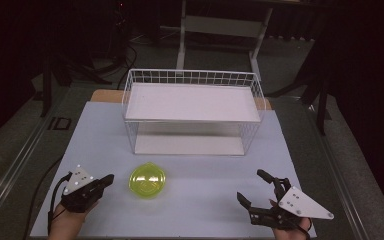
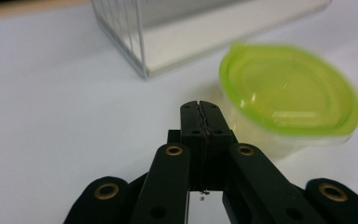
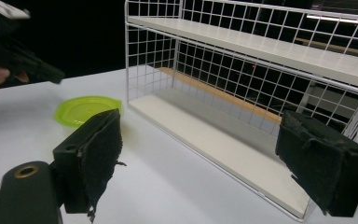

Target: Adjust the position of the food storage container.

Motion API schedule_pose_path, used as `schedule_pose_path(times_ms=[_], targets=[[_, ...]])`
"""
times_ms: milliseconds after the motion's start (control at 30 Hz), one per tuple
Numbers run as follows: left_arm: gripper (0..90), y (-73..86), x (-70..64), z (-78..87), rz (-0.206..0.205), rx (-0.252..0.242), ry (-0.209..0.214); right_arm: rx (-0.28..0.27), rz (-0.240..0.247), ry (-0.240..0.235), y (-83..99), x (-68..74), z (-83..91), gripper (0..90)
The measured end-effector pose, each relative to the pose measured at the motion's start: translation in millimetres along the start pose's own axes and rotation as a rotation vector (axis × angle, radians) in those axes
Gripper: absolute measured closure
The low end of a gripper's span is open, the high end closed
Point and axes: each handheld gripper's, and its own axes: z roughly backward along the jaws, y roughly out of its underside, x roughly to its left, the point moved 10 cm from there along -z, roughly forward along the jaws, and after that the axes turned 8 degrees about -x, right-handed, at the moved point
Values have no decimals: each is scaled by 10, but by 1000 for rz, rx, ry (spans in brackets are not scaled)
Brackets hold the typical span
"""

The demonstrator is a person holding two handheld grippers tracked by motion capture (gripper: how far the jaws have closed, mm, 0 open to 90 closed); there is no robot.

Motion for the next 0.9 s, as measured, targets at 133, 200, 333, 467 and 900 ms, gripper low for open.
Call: schedule_pose_path(times_ms=[133,200,333,467,900], targets=[[900,99,-62,-135,6,71,35,5,-5,-6,15,6,-4,143],[900,150,-91,-204,20,94,46,3,-8,-6,14,6,-5,143],[900,226,-198,-316,21,133,79,5,-6,-6,14,9,2,143],[900,249,-314,-382,34,150,114,4,-8,-8,14,9,6,144],[900,194,-819,-574,24,172,243,8,-6,-10,18,15,6,144]])
